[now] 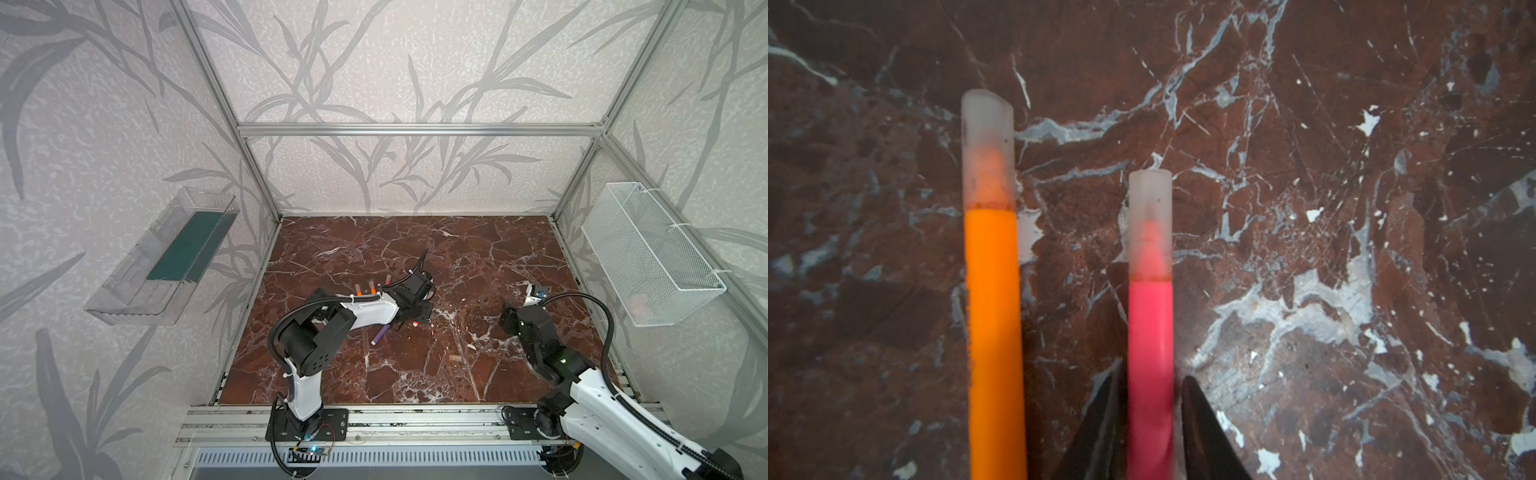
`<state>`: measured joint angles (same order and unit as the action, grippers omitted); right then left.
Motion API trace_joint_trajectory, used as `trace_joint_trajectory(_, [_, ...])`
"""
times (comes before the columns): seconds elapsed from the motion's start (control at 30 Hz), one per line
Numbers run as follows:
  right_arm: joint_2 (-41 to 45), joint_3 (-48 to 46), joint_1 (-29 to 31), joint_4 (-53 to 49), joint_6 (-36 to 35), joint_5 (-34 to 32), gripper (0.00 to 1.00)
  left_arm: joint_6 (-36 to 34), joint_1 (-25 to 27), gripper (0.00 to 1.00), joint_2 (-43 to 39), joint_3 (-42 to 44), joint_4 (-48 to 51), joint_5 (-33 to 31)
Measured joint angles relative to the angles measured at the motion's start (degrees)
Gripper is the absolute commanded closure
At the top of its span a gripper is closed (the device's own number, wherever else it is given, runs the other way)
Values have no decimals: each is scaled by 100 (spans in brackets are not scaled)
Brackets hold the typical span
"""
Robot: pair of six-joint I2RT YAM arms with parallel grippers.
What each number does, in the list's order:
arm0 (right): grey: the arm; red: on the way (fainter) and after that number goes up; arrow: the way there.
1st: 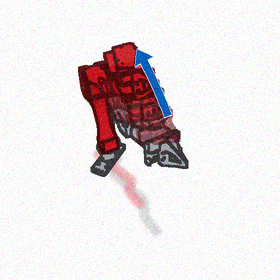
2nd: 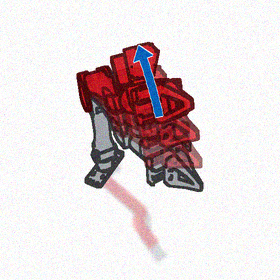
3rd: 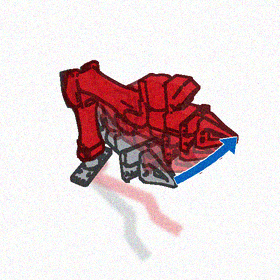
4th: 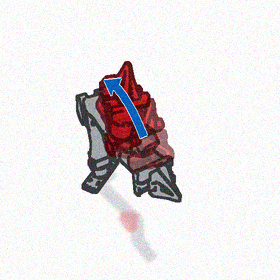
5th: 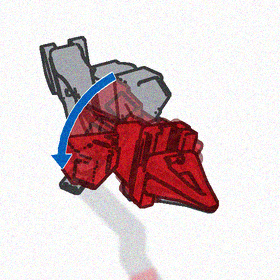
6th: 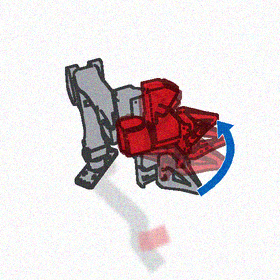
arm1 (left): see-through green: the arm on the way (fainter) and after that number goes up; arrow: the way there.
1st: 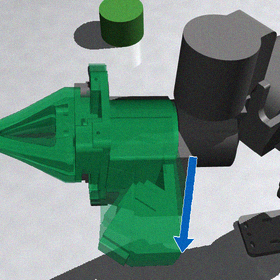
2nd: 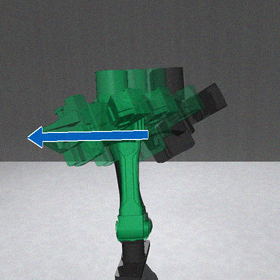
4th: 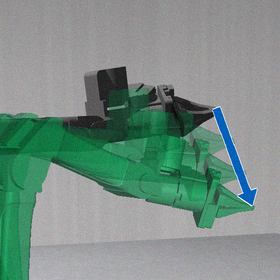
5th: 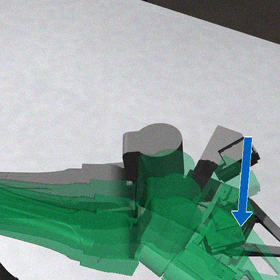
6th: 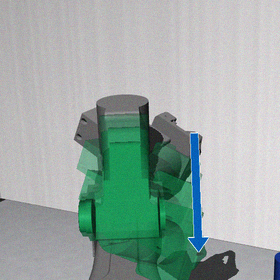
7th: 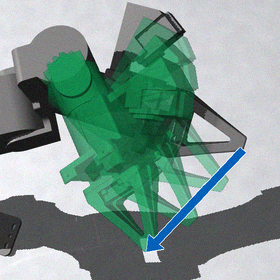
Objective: Insert the pens into the pen caps
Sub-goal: 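Set the capped pink marker on the table and release it with the left gripper, then lower the left gripper onto the purple marker and close on it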
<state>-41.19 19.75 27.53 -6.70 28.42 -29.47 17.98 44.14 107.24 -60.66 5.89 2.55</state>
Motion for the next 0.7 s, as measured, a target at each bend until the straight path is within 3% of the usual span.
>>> trace_joint_trajectory(0.2, [7, 0, -7, 2, -2, 2, 24, -63, 0, 62, -317, 72, 186, -42])
trace_joint_trajectory(0.47, [-83, 0, -7, 2, -4, 63, 24, -94, 0, 47, -2549, 1303, -240, -697])
trace_joint_trajectory(0.7, [-223, 0, -11, 0, -4, 125, 24, 39, -7, 42, -3606, 2557, -387, -1552])
